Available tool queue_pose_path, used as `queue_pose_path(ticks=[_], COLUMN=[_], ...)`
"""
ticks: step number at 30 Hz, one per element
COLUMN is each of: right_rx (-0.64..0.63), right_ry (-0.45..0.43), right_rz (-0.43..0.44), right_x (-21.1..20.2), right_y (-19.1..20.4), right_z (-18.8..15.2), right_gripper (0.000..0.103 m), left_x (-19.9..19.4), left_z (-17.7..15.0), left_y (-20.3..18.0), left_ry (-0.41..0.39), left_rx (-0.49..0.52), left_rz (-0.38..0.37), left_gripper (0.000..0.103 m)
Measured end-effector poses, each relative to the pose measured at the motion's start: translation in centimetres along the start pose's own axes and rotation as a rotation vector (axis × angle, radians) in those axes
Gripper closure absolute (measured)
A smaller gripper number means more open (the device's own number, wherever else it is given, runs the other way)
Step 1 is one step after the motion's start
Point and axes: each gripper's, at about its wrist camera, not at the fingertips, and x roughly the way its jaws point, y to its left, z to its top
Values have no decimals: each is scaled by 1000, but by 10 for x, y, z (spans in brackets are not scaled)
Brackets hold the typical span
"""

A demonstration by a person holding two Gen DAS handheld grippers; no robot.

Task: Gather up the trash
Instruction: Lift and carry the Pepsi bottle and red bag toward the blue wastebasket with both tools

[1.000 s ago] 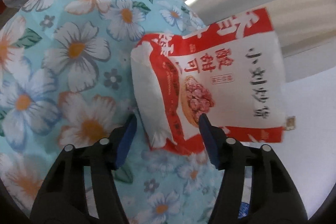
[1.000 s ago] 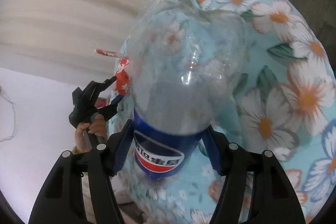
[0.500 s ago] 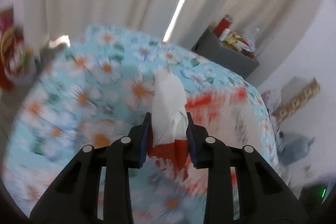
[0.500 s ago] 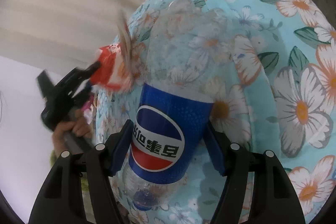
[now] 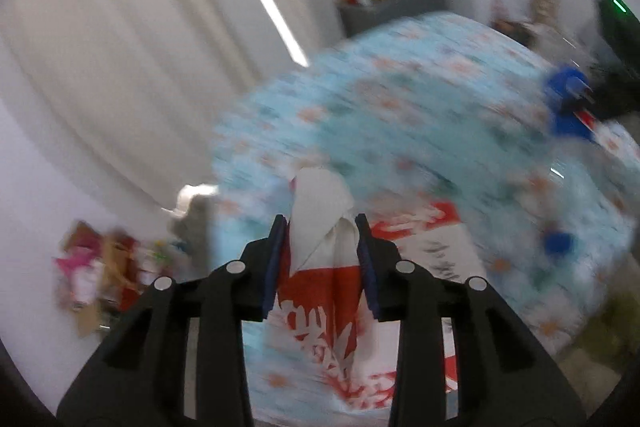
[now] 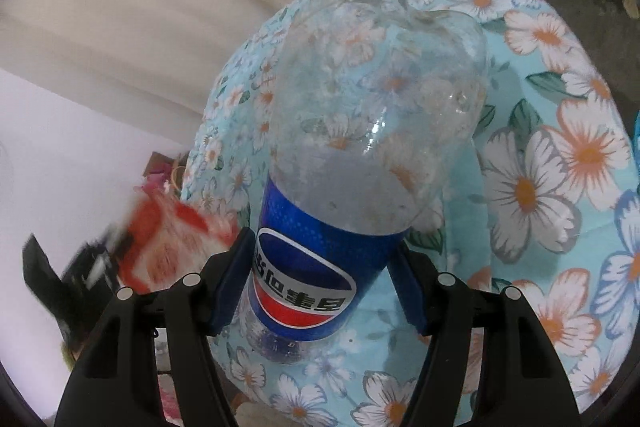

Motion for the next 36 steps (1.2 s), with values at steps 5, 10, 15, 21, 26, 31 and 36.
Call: queue_pose_path(ticks=[5,10,15,21,26,31,36], right_rx=[-34,-80,-62,-31,-31,9,71], right_ry=[2,18,35,83,82,83,91], right_rz=[-24,-66,-94,-118,-139,-123,-70], right_x=[-9,-21,6,37,42,41,38], right_y=[6,11,11,14,17,14,4], right_z=[1,13,19,12,7,1,-2], right_gripper=[39,38,35,29,22,20,20], left_x=[9,2,11,23,26,23,21], left_z=[-29,-52,-61,-67,-64,-58,-49], left_y=[-41,-61,-76,-94,-94,-86,-76], left_ry=[18,-1,-1,31,40,25,25], left_rx=[-76,-113,-49,58,66,27,-17], left_rz=[-171,-213,-127,56,73,62,51], left_gripper=[42,21,20,20,23,39,59])
